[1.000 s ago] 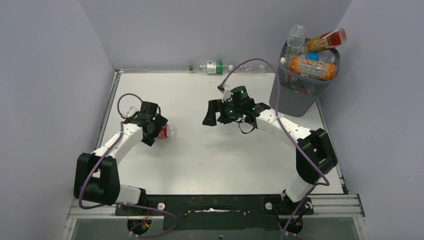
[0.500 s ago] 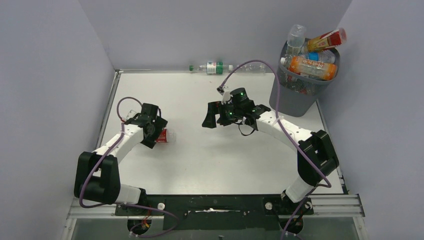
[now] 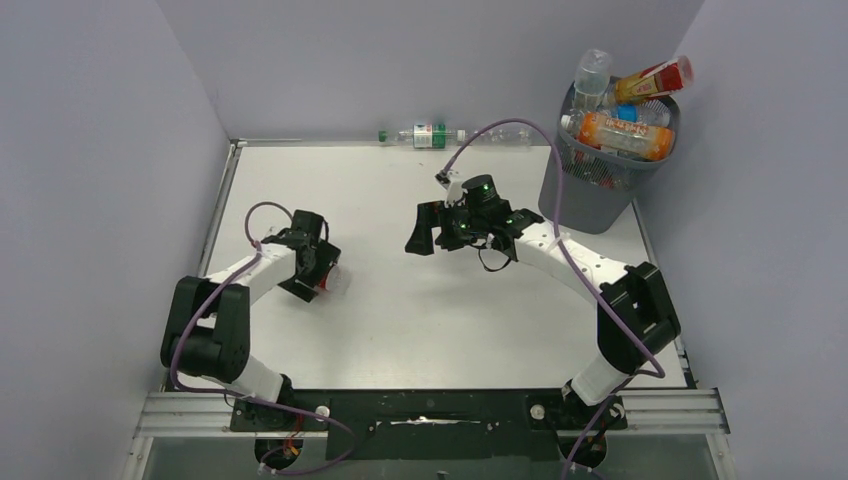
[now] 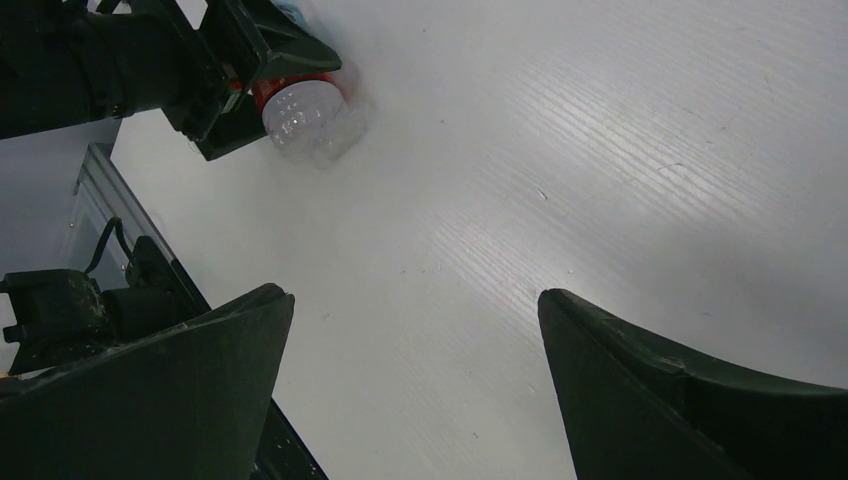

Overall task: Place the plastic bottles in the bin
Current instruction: Pick up the plastic bottle at the center of the board.

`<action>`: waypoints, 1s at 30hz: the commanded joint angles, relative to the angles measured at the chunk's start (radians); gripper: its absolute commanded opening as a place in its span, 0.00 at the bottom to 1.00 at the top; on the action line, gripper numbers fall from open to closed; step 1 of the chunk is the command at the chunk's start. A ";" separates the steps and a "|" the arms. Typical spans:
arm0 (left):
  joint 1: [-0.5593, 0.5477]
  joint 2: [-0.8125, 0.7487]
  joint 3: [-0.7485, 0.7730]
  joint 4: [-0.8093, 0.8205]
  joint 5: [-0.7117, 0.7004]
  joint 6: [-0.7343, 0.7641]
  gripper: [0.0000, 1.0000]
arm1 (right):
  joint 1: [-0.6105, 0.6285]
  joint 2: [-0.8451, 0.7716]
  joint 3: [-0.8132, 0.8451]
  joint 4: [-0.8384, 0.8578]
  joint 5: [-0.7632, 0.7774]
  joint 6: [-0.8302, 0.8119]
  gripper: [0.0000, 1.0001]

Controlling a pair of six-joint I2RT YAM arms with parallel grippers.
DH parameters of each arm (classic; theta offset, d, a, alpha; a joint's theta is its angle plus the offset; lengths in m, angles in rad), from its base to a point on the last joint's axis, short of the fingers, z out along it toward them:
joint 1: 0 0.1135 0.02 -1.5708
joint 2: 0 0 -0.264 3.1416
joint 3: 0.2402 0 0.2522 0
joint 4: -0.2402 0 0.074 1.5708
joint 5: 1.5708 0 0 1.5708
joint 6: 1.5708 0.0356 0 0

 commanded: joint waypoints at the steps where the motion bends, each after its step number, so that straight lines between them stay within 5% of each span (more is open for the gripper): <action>1: -0.011 0.037 0.007 0.065 0.023 0.013 0.87 | 0.008 -0.066 -0.001 0.033 0.015 -0.003 1.00; 10: -0.066 0.076 0.081 0.102 0.032 0.117 0.73 | -0.030 -0.101 0.057 -0.019 0.092 -0.032 1.00; 20: -0.128 0.120 0.169 0.128 0.032 0.291 0.64 | -0.488 -0.150 0.309 -0.096 0.126 0.020 0.95; 30: -0.194 0.122 0.187 0.295 0.171 0.472 0.64 | -0.782 -0.147 0.402 -0.062 0.075 0.050 0.94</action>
